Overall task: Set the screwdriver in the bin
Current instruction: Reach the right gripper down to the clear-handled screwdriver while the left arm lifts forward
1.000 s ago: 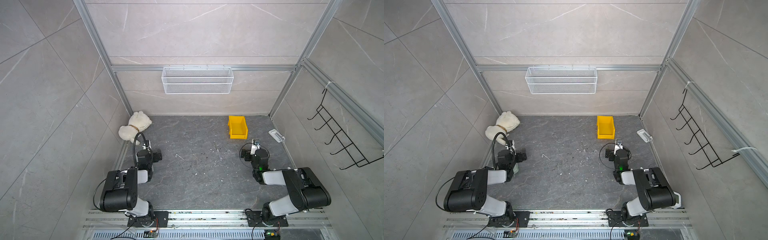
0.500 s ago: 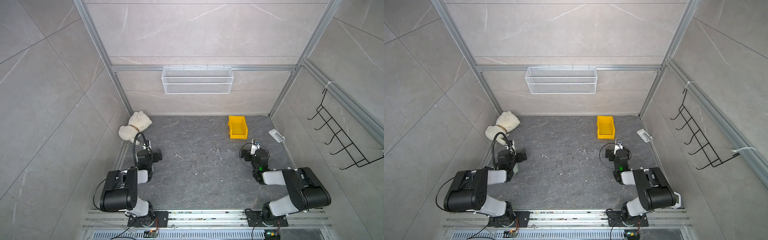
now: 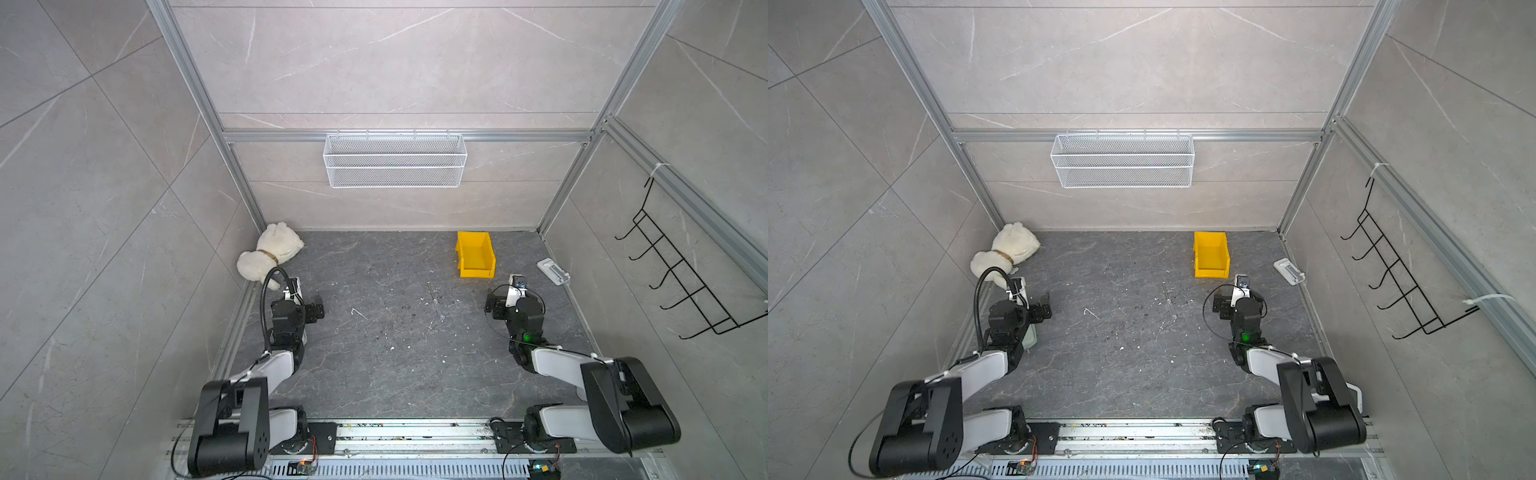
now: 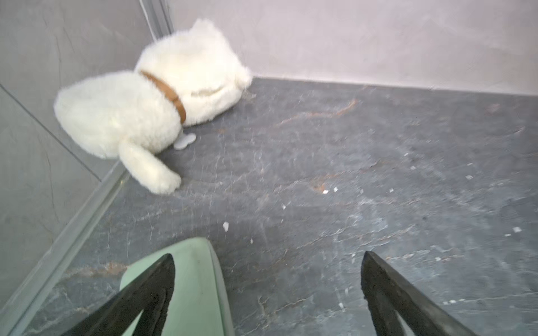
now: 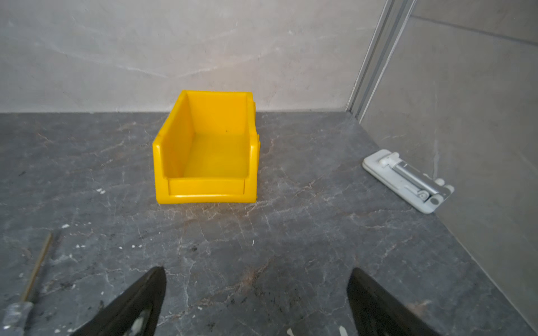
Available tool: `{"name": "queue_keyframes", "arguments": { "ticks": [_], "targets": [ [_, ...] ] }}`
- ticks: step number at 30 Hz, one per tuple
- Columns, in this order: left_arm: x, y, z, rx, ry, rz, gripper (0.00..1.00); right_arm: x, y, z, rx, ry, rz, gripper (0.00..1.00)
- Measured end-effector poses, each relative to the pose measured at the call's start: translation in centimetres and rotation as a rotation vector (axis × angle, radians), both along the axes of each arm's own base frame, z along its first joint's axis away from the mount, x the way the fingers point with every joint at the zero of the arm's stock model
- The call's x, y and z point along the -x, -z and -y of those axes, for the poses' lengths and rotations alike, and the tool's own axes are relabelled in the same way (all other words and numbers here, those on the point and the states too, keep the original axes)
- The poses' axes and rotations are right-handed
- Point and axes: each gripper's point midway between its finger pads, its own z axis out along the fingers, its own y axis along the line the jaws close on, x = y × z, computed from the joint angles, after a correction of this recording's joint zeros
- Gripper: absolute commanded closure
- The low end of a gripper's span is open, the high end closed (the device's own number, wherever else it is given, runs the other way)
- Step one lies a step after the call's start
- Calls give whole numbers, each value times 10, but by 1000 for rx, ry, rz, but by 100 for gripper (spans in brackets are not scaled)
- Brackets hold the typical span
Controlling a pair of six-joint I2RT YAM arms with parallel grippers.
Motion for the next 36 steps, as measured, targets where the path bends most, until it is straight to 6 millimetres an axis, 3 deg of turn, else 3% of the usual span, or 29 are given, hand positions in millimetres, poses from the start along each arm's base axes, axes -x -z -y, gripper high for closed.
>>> {"name": "queue_keyframes", "arguments": {
  "ticks": [9,12,15,21,25,30,36],
  "targets": [
    [20,-99,43,52,167,120,0,-9,-88,-21,-120,-81,1,1],
    [27,-131,60,58,272,126,0,-8,-104,-41,-152,-140,-34,1],
    [36,-144,81,55,398,103,0,-1,-104,-70,-155,-213,-98,1],
    [61,-114,142,13,698,-56,0,7,-85,-133,-122,-340,-269,1],
    [81,-88,167,5,836,-155,0,8,-52,-168,-93,-386,-402,1],
    [93,-83,178,11,902,-185,0,15,7,-182,-55,-342,-580,1],
    [108,-75,184,28,966,-224,0,23,50,-182,-40,-282,-703,1]
  ]
}}
